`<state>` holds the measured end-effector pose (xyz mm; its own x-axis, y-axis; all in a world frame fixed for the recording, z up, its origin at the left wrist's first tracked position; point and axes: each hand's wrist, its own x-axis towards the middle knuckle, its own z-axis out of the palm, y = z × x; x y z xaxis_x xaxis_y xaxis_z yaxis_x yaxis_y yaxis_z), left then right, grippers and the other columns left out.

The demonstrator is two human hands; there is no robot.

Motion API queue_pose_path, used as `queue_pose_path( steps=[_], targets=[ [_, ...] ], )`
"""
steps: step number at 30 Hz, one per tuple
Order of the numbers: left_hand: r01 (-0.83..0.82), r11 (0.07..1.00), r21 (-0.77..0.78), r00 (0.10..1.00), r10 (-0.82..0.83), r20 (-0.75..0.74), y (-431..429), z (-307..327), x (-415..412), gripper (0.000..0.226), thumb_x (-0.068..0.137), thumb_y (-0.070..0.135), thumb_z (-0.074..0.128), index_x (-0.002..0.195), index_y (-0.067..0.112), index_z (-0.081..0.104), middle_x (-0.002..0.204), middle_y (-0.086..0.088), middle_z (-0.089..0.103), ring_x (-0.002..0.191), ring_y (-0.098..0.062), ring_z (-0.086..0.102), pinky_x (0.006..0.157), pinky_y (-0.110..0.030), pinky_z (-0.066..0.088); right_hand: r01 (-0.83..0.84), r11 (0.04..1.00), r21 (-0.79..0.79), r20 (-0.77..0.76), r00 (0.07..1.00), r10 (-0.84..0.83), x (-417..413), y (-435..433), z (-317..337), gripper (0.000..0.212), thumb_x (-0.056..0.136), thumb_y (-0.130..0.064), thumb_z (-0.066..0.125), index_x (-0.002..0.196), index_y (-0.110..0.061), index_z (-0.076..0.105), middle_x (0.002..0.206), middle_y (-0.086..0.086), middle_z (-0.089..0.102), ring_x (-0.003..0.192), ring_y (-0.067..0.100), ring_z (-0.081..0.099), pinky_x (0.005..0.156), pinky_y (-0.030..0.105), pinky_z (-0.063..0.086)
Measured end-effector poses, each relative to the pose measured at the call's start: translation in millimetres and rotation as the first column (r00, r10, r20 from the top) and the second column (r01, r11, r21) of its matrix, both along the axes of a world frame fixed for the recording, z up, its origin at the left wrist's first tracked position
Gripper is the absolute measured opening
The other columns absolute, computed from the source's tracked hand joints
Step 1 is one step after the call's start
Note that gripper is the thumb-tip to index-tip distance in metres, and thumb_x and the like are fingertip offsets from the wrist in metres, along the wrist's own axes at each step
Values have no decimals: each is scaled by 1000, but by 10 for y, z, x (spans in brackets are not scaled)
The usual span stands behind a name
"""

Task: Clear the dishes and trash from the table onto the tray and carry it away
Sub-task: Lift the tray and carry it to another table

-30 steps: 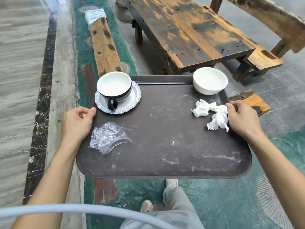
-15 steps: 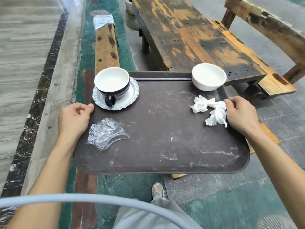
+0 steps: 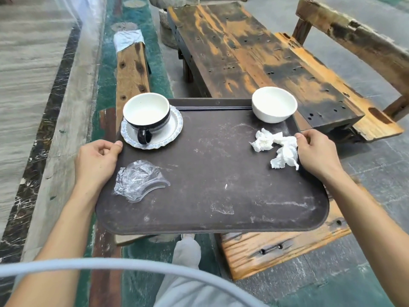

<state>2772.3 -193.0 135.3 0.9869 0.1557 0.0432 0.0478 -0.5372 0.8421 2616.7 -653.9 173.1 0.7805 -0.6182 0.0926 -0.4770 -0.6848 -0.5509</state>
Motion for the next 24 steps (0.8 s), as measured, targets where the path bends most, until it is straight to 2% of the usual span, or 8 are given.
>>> queue_pose_path(
  steps=[3, 7, 13, 19, 24],
  targets=[
    [24, 1000, 2, 1000, -24, -4, -125, 0, 503, 34, 84, 47, 65, 73, 15, 68, 44, 9, 46, 49, -15, 39, 56, -28, 31, 13, 1000, -2, 15, 1000, -13, 426, -94, -13, 30, 100, -33, 44, 100, -11, 64, 99, 14, 68, 100, 37, 58, 74, 34, 34],
    [34, 999, 36, 999, -35, 7, -265, 50, 1187, 31, 86, 44, 66, 71, 16, 68, 58, -1, 52, 55, -16, 45, 60, -29, 36, 31, 1000, -3, 20, 999, -31, 1058, -193, -6, 27, 100, -35, 43, 90, -16, 59, 84, 5, 60, 85, 28, 50, 73, 34, 32],
    [35, 998, 56, 999, -35, -6, -398, 98, 2143, 33, 84, 48, 65, 71, 17, 67, 59, 0, 55, 55, -14, 47, 60, -28, 38, 61, 998, -8, 29, 998, -61, 1913, -267, -41, 26, 100, -32, 44, 96, -13, 61, 86, 5, 58, 83, 24, 46, 74, 33, 32],
    [59, 997, 58, 998, -59, -15, -522, 60, 2746, 31, 87, 42, 66, 71, 15, 69, 55, 1, 51, 53, -12, 45, 56, -27, 36, 73, 997, 3, 12, 997, -73, 2470, -362, -82, 29, 100, -34, 44, 100, -12, 63, 86, 6, 60, 84, 26, 47, 75, 34, 33],
    [65, 996, 57, 997, -62, -53, -674, 8, 3190, 30, 85, 44, 66, 72, 18, 70, 53, 4, 51, 57, -13, 48, 65, -28, 39, 87, 996, -15, -15, 996, -87, 2872, -527, -104, 31, 99, -35, 44, 103, -12, 64, 88, 4, 58, 84, 24, 46, 74, 34, 33]
  ],
)
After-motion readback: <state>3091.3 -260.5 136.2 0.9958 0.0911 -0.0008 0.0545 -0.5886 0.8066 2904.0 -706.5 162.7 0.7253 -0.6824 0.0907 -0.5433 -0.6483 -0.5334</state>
